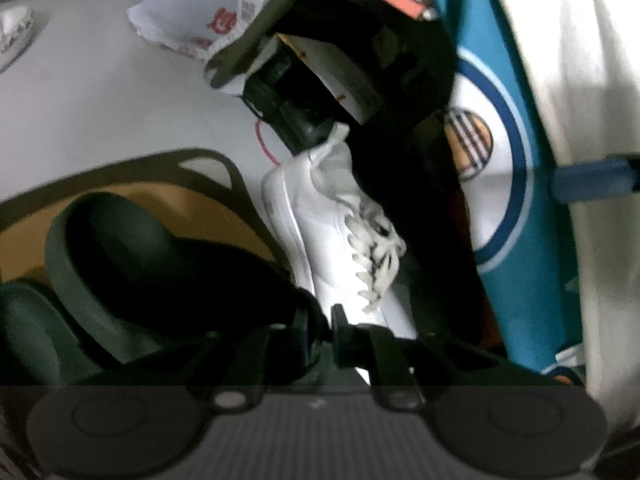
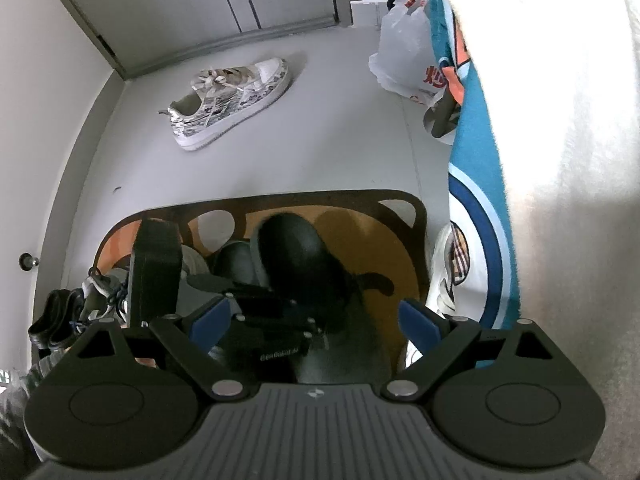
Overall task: Organize scattered shoes
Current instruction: 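Lower the black clog onto the mat beside the black slide sandal, then open the left tool to release the black clog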
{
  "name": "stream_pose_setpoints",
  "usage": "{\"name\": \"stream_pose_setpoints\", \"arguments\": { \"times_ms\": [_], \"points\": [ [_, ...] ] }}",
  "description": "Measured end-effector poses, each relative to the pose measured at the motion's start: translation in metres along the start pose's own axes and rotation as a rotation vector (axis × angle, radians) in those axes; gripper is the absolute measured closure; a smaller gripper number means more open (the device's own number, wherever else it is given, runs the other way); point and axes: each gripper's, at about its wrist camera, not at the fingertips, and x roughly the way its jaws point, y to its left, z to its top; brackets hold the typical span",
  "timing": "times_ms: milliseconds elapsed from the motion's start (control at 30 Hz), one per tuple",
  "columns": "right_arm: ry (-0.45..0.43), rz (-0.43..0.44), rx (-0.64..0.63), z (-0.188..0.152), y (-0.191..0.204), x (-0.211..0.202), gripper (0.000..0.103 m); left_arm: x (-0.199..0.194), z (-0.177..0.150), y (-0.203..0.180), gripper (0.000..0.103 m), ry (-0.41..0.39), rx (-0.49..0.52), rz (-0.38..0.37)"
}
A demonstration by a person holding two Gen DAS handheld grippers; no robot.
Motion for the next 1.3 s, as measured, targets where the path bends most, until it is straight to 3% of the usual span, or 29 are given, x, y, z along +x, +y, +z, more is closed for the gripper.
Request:
{"name": "stream_pose_setpoints", "arguments": {
  "times_ms": [200, 600, 900, 1000, 1100, 1167, 1300],
  "points": [
    [0.009, -0.006, -0.016, -0.002, 0.002, 0.002, 0.009, 0.008, -0.013, -0.001, 0.092, 0.015, 0.000, 0.008],
    [0.003, -0.033, -0.007, 0.000, -0.003, 0.007, 0.009, 0.001, -0.023, 0.012, 0.093, -0.020, -0.083, -0.120],
    [0.012, -0.009, -0.003, -0.001, -0.001, 0.005, 0.009, 0.006, -0.017, 0.013, 0.093, -0.015, -0.084, -0.143],
    [0.012, -0.006, -0.002, -0.001, -0.002, 0.005, 0.009, 0.007, -0.012, 0.011, 0.093, -0.004, -0.052, -0.131],
    [0.018, -0.008, 0.000, -0.002, -0.003, 0.006, 0.009, 0.012, -0.009, 0.010, 0.090, 0.034, 0.005, -0.071],
    [0.021, -0.008, 0.004, -0.002, -0.003, 0.006, 0.009, 0.013, -0.007, 0.020, 0.086, 0.041, -0.011, -0.002],
    [0.025, -0.003, 0.006, -0.002, -0.003, 0.006, 0.009, 0.008, -0.011, 0.024, 0.086, 0.037, -0.023, 0.007]
  ]
}}
